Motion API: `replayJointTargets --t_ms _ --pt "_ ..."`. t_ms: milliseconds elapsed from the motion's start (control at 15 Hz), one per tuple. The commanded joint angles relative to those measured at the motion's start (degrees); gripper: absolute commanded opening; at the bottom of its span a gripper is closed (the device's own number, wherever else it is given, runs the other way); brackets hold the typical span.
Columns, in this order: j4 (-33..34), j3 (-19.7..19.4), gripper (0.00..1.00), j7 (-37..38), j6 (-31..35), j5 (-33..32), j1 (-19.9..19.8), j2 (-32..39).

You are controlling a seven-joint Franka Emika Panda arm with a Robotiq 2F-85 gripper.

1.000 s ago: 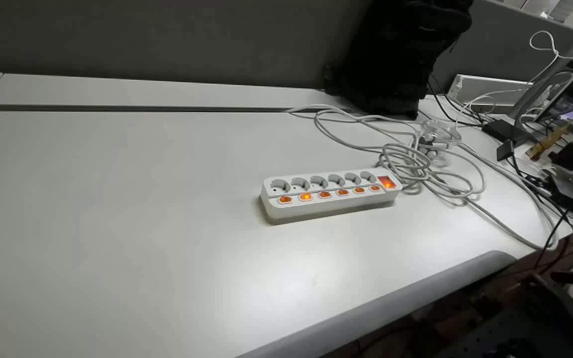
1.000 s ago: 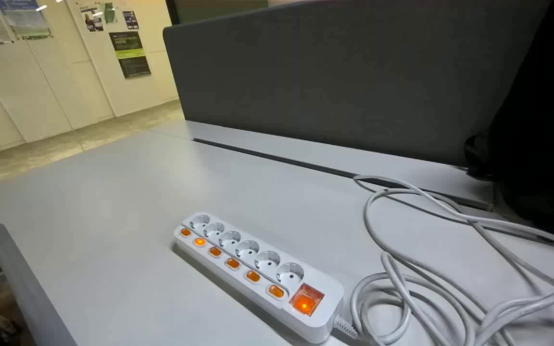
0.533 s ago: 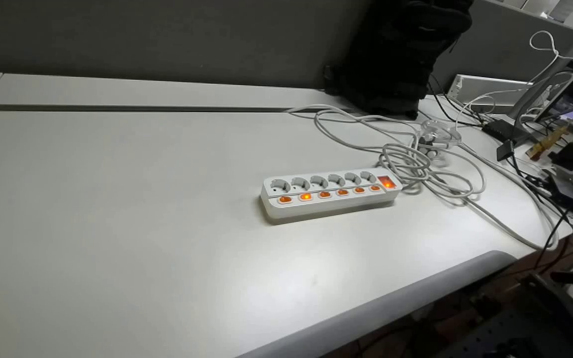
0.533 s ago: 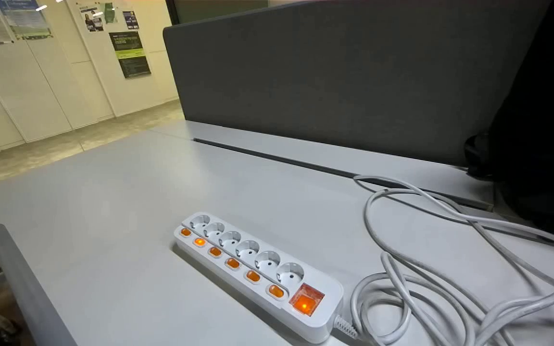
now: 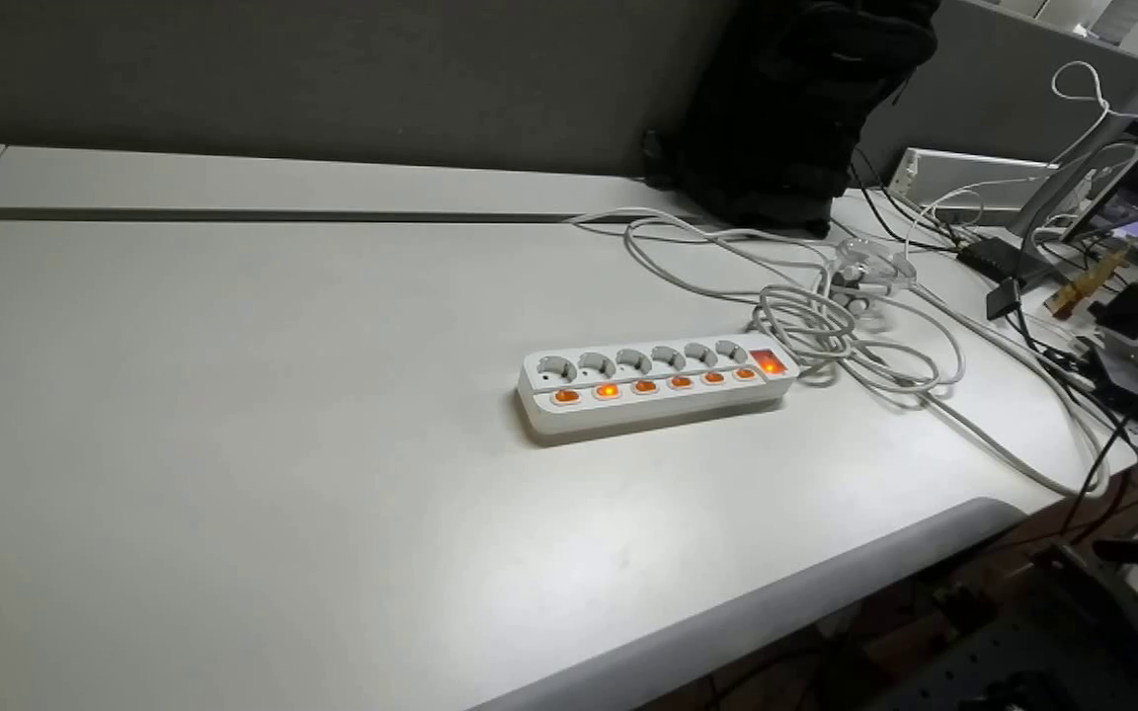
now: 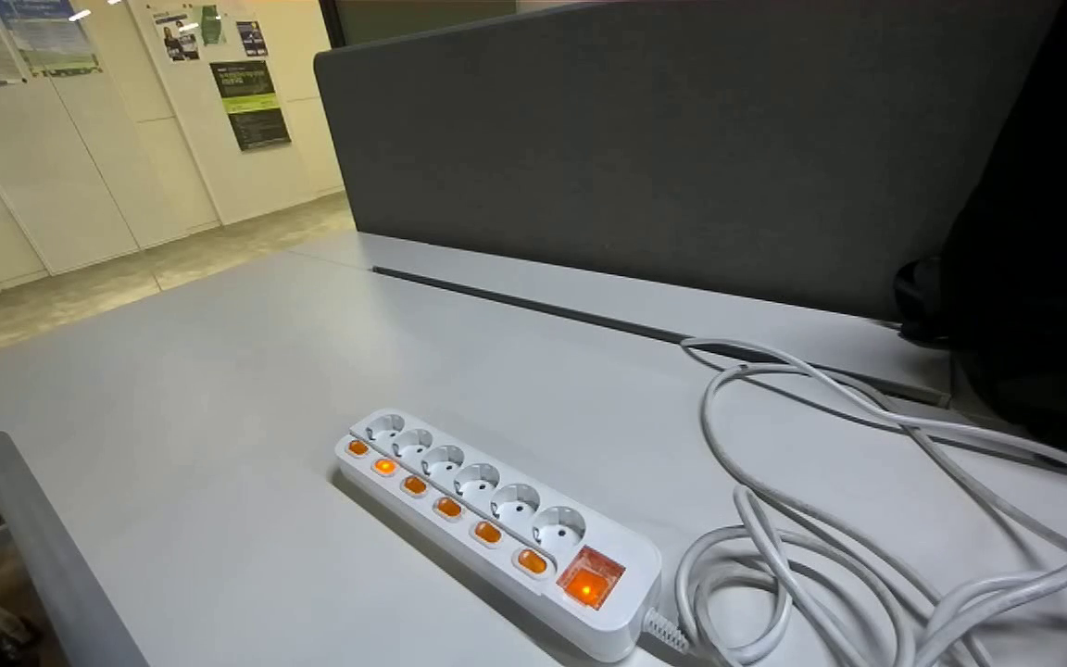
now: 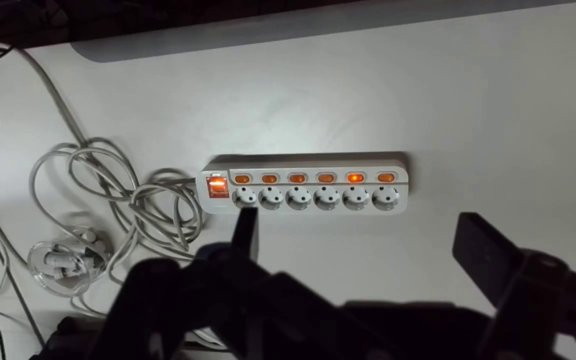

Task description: Turn on the second last switch to the right

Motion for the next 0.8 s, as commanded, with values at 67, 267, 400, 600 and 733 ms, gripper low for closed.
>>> replayJointTargets --t_ms 67,267,400,600,733 --pt "-1.6 -1.6 1.00 2.1 8.5 -2.3 -2.0 3.3" --pt "-2.3 -3.0 1.00 2.5 15.0 -3.7 -4.4 8.3" --pt "-1.6 -3.6 1.00 2.3 17.9 -4.9 -5.8 12.8" --pt "0.2 -5.1 1.00 -0.7 20.2 -6.4 -5.8 20.1" --pt "1.6 -6.7 1.00 -4.8 20.6 -6.3 -4.7 24.9"
